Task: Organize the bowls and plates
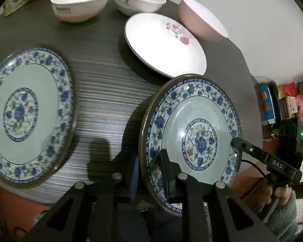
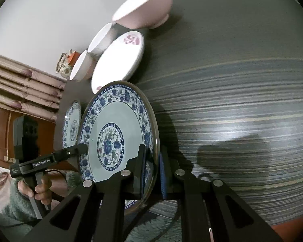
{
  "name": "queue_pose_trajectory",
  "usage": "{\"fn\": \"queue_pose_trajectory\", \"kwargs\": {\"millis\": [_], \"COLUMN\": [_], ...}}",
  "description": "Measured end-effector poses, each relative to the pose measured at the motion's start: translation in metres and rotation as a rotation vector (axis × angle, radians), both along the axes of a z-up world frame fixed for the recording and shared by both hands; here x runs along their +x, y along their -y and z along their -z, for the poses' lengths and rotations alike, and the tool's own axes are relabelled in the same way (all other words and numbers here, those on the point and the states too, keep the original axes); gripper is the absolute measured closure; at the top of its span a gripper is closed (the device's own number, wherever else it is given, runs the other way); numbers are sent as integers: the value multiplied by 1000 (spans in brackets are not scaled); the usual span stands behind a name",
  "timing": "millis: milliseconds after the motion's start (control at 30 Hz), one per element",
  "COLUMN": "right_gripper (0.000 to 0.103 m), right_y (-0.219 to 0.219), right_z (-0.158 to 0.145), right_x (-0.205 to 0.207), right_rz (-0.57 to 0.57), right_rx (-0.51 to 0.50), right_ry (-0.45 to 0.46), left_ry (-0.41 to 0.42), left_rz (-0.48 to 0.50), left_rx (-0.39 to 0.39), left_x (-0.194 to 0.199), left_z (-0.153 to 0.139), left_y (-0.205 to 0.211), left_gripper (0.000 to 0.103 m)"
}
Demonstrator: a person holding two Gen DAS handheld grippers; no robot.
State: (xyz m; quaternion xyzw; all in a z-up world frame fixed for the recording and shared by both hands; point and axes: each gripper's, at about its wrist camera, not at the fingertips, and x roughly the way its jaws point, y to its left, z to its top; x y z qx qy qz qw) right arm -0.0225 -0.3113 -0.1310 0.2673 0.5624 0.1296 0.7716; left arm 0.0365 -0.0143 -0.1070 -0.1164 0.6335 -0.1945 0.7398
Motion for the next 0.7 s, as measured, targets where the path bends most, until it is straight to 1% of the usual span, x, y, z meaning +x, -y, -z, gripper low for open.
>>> {"fn": "queue_pose_trajectory", "kwargs": {"millis": [233,333,533,700], "right_gripper": [90,90,90,90], "right_y": [-25,-40,-80,-121], "right_z": [-16,-23,-35,-40], "right_x": [14,24,50,75], "right_rz": [-39,-61,-112,-159], "right_rx": [-9,-10,-1,12], "right_ry": [30,42,64,76], "left_ry": [37,51,90,111], "left_rz": [-41,-72,-142,-213], "left_rx": [0,1,19,43], "left_x": [1,4,13,20], "left_z": [-17,-26,-43,-52], "left_y": [-31,-52,-95,-141], "left_gripper": [83,83,83,83]}}
